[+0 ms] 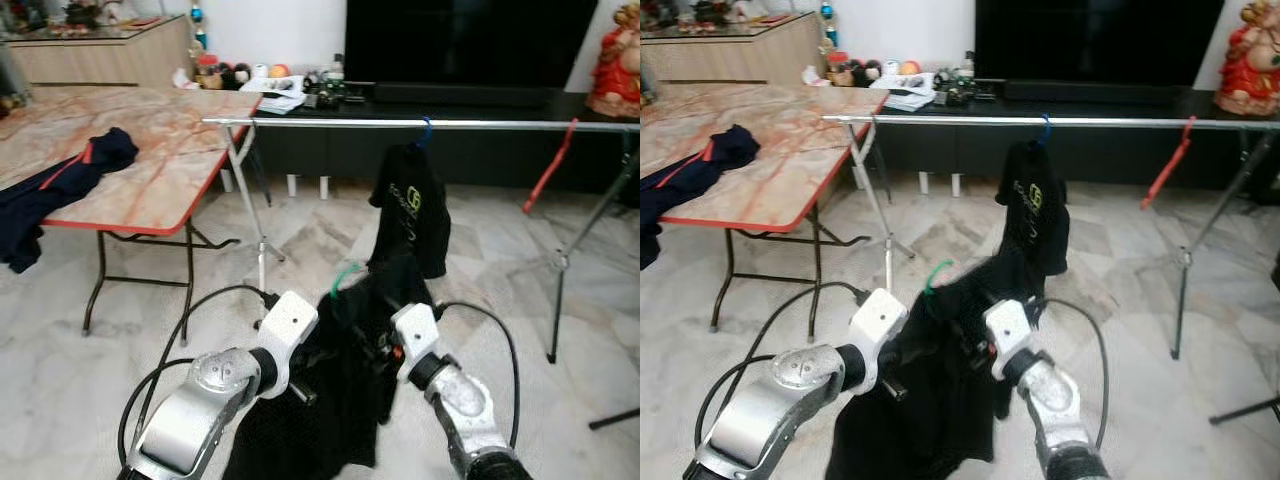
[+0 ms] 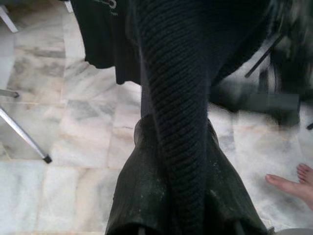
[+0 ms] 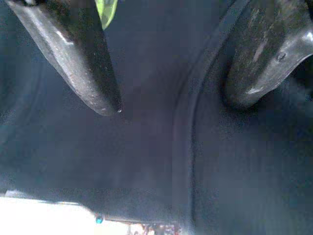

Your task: Hang hanger

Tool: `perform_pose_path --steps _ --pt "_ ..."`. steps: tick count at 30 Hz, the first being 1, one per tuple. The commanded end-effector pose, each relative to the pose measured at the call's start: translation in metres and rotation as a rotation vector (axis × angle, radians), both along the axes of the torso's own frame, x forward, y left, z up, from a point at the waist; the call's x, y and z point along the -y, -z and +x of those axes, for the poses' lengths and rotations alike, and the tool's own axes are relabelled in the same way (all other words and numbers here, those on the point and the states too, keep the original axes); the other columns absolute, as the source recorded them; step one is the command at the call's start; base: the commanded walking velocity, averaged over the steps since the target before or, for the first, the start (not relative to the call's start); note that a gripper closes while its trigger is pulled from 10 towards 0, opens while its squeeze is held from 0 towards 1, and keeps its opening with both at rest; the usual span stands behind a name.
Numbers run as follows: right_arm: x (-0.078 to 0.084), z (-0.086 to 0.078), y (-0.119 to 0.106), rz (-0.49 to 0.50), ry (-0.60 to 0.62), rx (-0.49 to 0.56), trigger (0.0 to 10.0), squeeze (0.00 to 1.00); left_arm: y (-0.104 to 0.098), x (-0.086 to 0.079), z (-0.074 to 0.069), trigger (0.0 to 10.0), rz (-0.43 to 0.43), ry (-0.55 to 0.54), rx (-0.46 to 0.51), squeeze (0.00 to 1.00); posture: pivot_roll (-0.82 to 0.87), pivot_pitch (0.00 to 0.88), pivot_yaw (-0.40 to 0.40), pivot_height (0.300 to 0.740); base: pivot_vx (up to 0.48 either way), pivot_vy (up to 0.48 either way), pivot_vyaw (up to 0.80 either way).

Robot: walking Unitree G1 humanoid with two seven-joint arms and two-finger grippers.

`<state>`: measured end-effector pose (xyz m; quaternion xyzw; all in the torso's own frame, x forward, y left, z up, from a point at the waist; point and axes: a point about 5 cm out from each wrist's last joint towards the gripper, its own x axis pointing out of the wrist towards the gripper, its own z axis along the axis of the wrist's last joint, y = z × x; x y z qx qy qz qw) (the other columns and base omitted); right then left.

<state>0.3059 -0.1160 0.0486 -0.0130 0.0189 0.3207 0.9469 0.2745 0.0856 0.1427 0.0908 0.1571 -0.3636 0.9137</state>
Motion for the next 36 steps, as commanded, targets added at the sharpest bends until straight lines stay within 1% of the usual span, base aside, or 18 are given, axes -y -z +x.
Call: perform_pose_path --steps 1,3,4,7,11,15,18,21,28,29,36 --pt "-0.003 0.0 0.002 0.019 -0.026 -0.037 10.0 0.0 -0.01 0.011 -0.001 10.0 -0.013 0.046 0.027 0.0 0.18 0.023 0.012 0.74 0.0 0.0 0.0" --pt "-0.005 -0.001 0.004 0.017 -0.057 -0.058 10.0 0.0 -0.011 0.014 -0.002 10.0 -0.017 0.053 0.027 0.0 0.18 0.023 0.011 0.74 0.0 0.0 0.0" --pt "-0.006 -0.002 0.007 -0.02 -0.078 -0.074 10.0 0.0 -0.012 0.014 -0.002 10.0 -0.017 0.055 0.027 0.0 0.18 0.023 0.008 0.74 0.0 0.0 0.0" --pt "-0.006 -0.003 0.008 -0.046 -0.08 -0.08 10.0 0.0 -0.012 0.015 -0.002 10.0 -0.016 0.056 0.028 0.0 0.18 0.023 0.006 0.74 0.0 0.0 0.0" --pt "-0.003 -0.007 0.015 -0.071 -0.048 -0.103 10.0 0.0 -0.013 0.017 -0.001 10.0 -0.017 0.058 0.034 0.0 0.18 0.024 0.004 0.74 0.0 0.0 0.0" --pt "0.006 -0.013 0.025 -0.097 0.01 -0.133 10.0 0.0 -0.016 0.019 0.003 10.0 -0.019 0.063 0.048 0.0 0.17 0.024 0.003 0.74 0.0 0.0 0.0" --pt "0.01 -0.018 0.031 -0.112 0.027 -0.158 10.0 0.0 -0.018 0.02 0.005 10.0 -0.018 0.065 0.054 0.0 0.17 0.025 0.004 0.74 0.0 0.0 0.0" --pt "0.011 -0.024 0.039 -0.139 0.032 -0.189 10.0 0.0 -0.021 0.022 0.005 10.0 -0.022 0.074 0.061 0.0 0.17 0.024 0.004 0.74 0.0 0.0 0.0" --pt "0.011 -0.03 0.048 -0.164 0.047 -0.237 10.0 0.0 -0.024 0.024 0.007 10.0 -0.029 0.082 0.068 0.0 0.18 0.021 0.004 0.74 0.0 0.0 0.0" --pt "0.011 -0.031 0.049 -0.179 0.047 -0.236 10.0 0.0 -0.024 0.024 0.008 10.0 -0.03 0.078 0.071 0.0 0.18 0.021 0.004 0.74 0.0 0.0 0.0" --pt "0.014 -0.031 0.05 -0.17 0.083 -0.228 10.0 0.0 -0.025 0.025 0.008 10.0 -0.033 0.082 0.073 0.0 0.17 0.019 0.005 0.74 0.0 0.0 0.0"
